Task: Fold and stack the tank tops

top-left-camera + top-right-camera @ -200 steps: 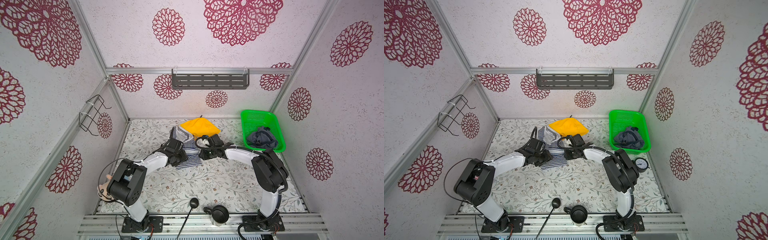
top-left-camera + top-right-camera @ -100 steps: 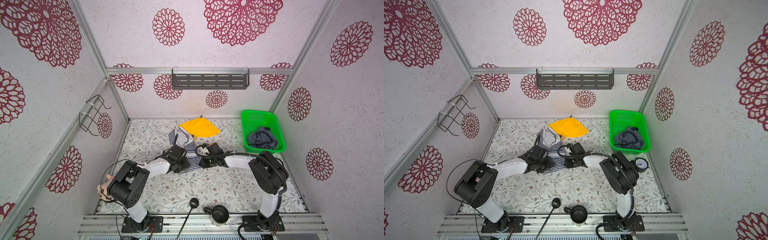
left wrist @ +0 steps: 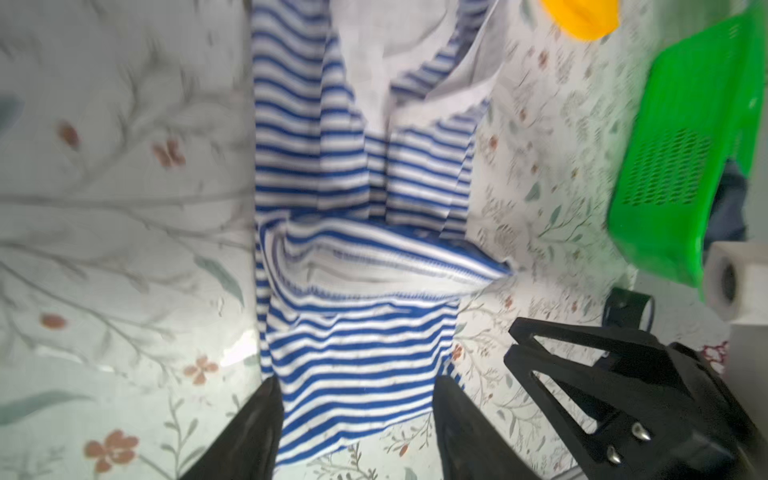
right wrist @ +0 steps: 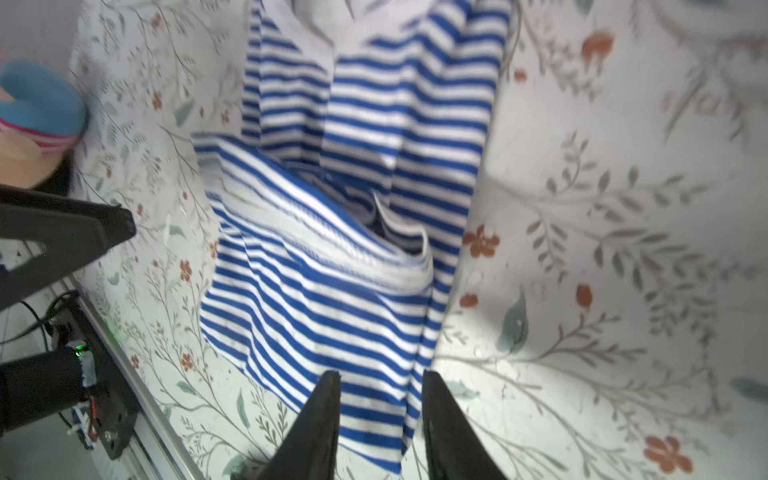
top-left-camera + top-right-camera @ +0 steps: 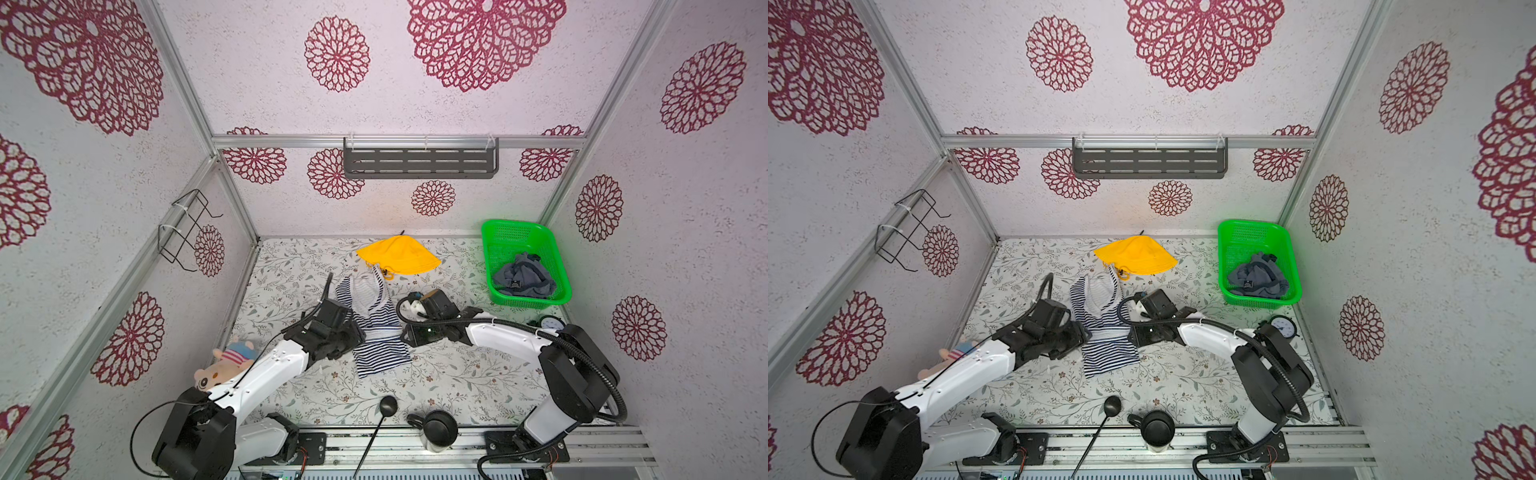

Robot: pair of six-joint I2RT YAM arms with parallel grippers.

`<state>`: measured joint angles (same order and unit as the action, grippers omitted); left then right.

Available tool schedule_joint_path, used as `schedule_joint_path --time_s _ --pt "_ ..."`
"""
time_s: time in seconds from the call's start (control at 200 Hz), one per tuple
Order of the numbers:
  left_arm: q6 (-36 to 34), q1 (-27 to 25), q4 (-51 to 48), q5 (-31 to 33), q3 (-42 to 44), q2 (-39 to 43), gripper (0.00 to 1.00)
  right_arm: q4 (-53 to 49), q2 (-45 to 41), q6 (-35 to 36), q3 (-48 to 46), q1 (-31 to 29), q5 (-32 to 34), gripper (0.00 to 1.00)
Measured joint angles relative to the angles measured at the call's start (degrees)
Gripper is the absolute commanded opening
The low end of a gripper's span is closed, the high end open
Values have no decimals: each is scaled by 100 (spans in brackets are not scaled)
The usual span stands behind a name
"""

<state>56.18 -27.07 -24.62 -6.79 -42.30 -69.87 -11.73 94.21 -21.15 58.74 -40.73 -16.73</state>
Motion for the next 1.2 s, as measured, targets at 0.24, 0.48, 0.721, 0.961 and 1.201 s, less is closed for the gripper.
schedule_joint_path --time_s 0.24,0.48,0.721,0.961,1.201 --pt "-459 337 439 -155 -136 -503 71 13 761 695 702 188 -247 47" --pt "-422 260 728 -264 92 -1121 74 35 1093 802 697 190 -623 44" --pt "-372 219 1097 -299 81 -1600 46 234 1294 723 697 188 -804 29" --pt "-293 96 1154 -297 35 -1707 0 382 1294 603 702 184 -820 0" --pt "-286 66 678 -136 -55 -852 0 313 1014 575 704 170 -780 0"
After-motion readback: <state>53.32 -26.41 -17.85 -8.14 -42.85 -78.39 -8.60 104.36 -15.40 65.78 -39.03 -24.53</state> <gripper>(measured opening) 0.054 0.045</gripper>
